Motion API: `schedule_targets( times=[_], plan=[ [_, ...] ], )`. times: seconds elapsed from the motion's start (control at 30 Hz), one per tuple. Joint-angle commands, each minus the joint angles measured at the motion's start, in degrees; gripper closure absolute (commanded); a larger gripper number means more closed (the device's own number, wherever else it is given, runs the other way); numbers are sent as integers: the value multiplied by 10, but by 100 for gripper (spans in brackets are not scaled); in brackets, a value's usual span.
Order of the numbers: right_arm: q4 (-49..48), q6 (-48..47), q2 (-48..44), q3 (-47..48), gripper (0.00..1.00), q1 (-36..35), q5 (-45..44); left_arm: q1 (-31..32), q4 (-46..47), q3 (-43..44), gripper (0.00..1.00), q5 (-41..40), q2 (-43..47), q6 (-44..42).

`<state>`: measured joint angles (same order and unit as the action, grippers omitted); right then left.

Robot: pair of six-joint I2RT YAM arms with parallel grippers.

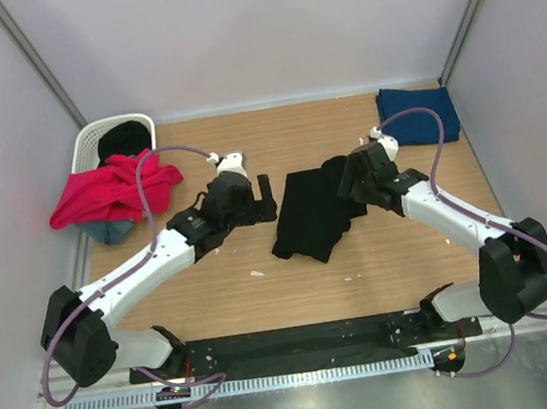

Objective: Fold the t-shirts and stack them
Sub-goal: Move the tshirt to the center of the board, then flatten the tshirt out

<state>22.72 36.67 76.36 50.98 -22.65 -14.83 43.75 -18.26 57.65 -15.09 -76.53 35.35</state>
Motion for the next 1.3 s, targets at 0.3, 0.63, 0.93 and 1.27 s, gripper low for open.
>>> schedule_targets(
  times=[0.3,0.63,0.93,1.27],
  plan=[
    [-73,61,42,12,41,0,-29,113,-15,28,18,-62,26,-155],
    [56,-12,-59,70,46,124,9,201,-51,228,27,-85,-197,-159],
    [121,-25,-162,2,45,187,3,233,-142,453,44,-136,-426,-144],
    [145,-41,-198,-8,46,189,16,237,-197,577,55,-232,-540,-147]
  ],
)
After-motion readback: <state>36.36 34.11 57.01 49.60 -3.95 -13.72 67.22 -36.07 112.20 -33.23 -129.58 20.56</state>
